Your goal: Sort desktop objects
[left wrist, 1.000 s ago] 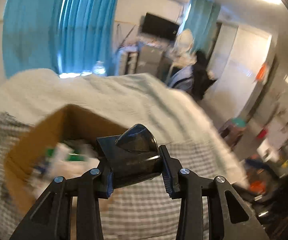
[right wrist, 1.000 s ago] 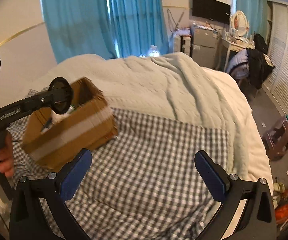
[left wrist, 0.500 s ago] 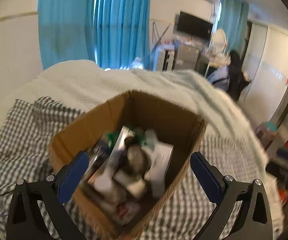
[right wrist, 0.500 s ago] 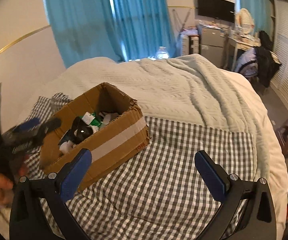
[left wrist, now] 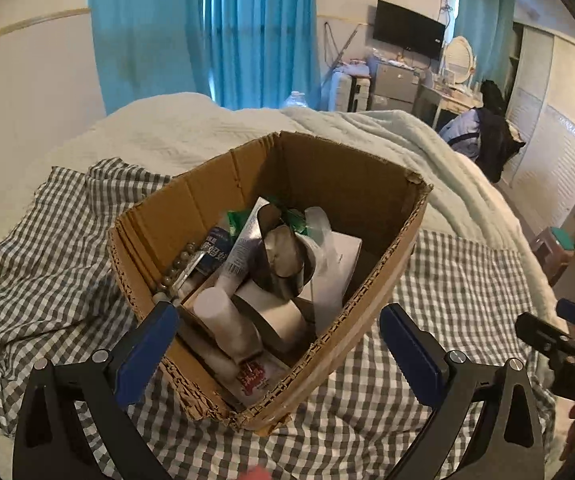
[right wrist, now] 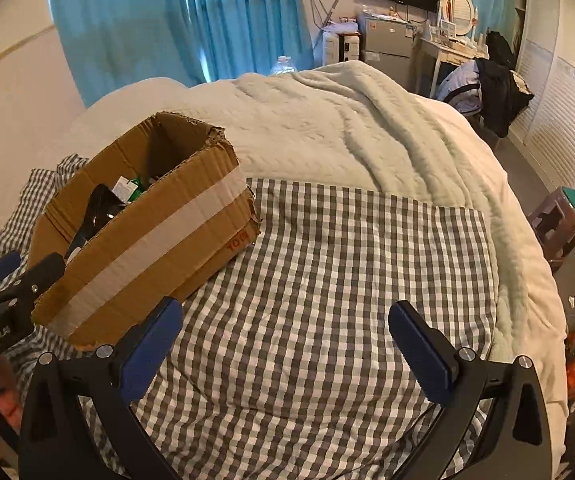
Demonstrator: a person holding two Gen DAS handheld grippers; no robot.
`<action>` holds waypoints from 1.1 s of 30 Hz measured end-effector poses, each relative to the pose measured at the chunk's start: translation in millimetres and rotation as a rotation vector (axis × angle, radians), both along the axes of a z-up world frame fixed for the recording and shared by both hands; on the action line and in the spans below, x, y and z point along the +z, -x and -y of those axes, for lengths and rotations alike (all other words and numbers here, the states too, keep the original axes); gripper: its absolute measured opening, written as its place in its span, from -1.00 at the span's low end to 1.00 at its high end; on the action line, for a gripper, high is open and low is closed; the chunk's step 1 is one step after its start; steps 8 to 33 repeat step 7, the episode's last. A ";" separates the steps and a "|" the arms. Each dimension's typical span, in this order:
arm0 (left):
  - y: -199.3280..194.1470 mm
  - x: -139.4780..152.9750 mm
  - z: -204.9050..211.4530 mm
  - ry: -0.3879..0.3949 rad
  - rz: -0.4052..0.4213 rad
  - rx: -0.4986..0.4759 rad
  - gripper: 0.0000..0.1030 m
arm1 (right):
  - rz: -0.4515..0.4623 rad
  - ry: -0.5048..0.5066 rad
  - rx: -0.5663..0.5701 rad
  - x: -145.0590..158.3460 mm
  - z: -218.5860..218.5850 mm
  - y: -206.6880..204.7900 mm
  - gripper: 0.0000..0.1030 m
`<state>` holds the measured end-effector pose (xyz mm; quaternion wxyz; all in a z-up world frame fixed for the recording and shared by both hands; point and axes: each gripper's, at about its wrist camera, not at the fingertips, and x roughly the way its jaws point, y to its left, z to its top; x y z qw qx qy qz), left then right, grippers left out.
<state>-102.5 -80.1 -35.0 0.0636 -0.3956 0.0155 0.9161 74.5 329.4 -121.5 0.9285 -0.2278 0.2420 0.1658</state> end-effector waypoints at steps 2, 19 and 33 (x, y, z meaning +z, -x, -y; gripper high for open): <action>0.7 -3.2 -3.0 -0.003 0.014 -0.014 1.00 | -0.004 0.006 0.004 -0.2 3.4 -0.3 0.99; -10.8 6.9 -17.9 0.017 -0.060 -0.036 1.00 | -0.011 0.010 0.008 1.4 9.9 0.7 0.99; -10.8 6.9 -17.9 0.017 -0.060 -0.036 1.00 | -0.011 0.010 0.008 1.4 9.9 0.7 0.99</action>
